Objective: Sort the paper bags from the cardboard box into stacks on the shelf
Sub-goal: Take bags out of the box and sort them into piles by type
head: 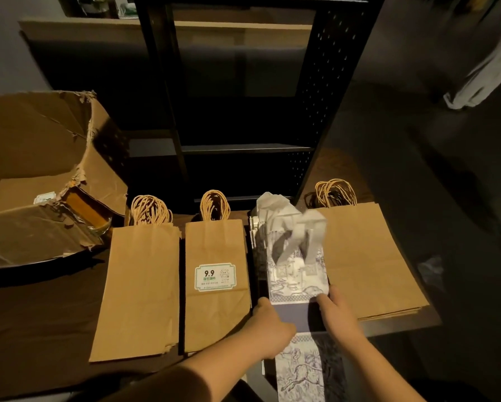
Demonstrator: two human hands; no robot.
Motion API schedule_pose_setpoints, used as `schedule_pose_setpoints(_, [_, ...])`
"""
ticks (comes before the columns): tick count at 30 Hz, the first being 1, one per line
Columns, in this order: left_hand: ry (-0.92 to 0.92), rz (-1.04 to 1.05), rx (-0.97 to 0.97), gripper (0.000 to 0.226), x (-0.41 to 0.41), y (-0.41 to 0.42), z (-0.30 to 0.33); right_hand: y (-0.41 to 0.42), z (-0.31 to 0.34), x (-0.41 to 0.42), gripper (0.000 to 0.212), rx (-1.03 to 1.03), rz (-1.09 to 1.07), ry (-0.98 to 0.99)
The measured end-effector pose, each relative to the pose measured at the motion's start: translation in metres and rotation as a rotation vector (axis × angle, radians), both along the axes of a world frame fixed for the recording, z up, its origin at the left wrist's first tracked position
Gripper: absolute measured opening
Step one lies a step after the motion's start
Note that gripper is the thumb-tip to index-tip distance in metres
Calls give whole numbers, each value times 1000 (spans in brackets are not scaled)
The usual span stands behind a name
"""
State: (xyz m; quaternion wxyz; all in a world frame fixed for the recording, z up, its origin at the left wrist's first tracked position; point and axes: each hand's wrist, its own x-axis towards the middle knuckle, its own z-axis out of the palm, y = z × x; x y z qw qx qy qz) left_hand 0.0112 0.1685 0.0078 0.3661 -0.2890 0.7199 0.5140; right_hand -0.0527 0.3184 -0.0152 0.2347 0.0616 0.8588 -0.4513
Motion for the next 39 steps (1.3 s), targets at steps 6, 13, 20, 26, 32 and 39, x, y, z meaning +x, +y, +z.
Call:
schedule_pose_setpoints(6, [-18, 70, -68, 79, -23, -10, 4, -26, -1, -33, 20, 151, 123, 17])
schedule_pose_setpoints(13, [-89, 106, -49, 81, -24, 1, 3, -23, -10, -27, 9, 308, 148, -16])
schedule_pose_setpoints(20, [-84, 142, -49, 81, -36, -4, 11, -35, -3, -41, 19, 256, 93, 26])
schedule_pose_setpoints(26, [-62, 100, -121, 96, -51, -9, 8, -46, -9, -47, 17, 245, 56, -1])
schedule_pose_setpoints(32, [-1, 4, -190, 101, -54, -12, 2, -47, -14, -50, 37, 248, 67, 8])
schedule_pose_setpoints(39, [29, -138, -314, 94, -60, -13, 5, -50, -6, -48, 20, 254, 94, 23])
